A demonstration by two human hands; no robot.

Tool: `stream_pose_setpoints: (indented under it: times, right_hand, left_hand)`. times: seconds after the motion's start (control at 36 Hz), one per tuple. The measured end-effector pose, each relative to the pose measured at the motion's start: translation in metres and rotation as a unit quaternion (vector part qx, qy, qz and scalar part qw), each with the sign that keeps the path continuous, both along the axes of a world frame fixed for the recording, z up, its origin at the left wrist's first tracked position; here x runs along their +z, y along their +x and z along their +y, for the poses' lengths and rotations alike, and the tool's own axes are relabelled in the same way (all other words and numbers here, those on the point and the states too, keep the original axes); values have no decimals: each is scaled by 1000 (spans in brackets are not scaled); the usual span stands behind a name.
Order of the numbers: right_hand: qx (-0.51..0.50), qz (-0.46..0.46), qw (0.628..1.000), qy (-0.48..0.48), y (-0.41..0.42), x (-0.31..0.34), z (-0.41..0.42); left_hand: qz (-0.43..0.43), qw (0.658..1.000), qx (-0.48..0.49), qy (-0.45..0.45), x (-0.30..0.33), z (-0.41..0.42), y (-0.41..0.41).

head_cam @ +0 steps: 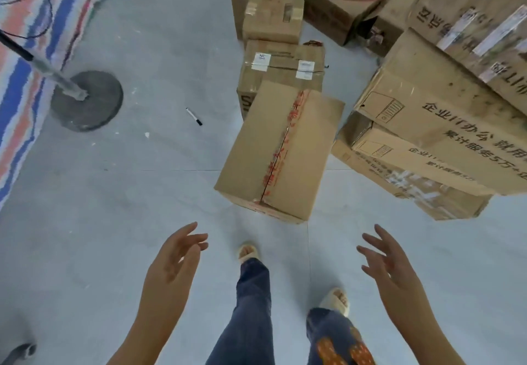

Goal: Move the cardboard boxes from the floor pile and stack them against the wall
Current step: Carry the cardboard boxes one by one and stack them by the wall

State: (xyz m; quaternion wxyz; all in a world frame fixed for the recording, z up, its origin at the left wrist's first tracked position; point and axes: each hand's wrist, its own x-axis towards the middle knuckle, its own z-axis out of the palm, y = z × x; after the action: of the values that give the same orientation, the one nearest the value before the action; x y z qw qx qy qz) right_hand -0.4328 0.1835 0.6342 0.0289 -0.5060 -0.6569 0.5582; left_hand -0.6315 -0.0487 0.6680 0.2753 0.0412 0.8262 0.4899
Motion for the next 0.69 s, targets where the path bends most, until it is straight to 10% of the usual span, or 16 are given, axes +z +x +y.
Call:
stream_pose_setpoints:
  times: [0.31, 0.69]
  right_hand:
    - [-64, -50, 995, -56, -76, -157, 38]
    - [-148, -100, 977, -119, -123, -368, 47]
  left_hand:
    - [-28, 992, -99, -72, -184, 66, -119]
    - [-187, 977, 76, -73, -428, 93, -196]
